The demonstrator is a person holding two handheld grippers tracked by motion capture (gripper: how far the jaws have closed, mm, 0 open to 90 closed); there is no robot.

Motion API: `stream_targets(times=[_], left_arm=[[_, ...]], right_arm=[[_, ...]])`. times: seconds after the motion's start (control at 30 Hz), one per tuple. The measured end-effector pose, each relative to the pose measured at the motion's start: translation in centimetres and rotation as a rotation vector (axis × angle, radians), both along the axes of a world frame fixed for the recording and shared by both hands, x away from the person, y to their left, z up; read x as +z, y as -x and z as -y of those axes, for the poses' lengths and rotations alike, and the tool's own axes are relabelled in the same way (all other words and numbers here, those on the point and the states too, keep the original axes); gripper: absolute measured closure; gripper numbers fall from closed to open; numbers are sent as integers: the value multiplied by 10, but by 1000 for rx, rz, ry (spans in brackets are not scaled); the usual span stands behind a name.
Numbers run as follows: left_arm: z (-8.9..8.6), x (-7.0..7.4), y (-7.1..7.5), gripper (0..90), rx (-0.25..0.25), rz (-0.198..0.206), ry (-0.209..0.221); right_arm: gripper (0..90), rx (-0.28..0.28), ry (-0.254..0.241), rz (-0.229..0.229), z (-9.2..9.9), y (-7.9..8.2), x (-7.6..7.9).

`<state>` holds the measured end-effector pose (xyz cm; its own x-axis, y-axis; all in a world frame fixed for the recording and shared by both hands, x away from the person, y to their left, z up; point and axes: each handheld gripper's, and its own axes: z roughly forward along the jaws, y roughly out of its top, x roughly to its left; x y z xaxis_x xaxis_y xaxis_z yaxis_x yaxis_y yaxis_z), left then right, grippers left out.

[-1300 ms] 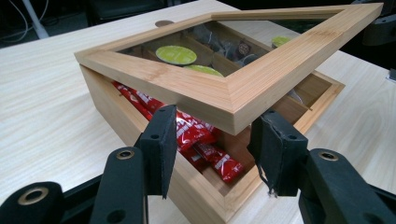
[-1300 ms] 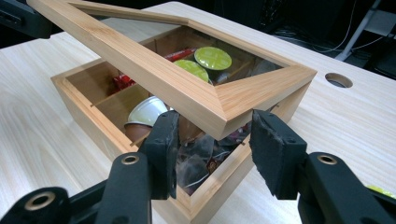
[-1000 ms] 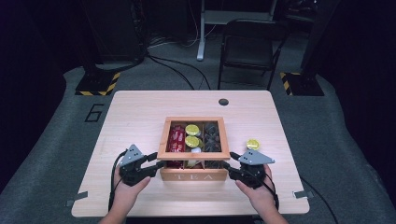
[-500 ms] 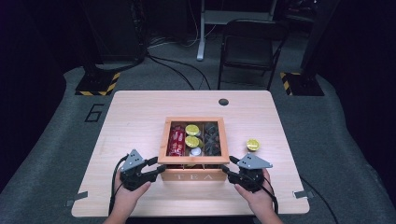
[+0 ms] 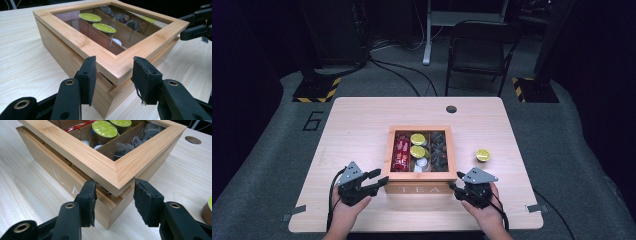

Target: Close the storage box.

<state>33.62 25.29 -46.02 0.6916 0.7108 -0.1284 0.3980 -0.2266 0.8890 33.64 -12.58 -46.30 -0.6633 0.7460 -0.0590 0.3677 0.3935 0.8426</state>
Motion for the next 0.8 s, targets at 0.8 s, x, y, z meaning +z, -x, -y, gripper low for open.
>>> stream_targets(times=[0.8], left_arm=[[4,-4,-1,514,-12,-14,-22]], right_arm=[[527,17,-3,-40,2,-1,-2]])
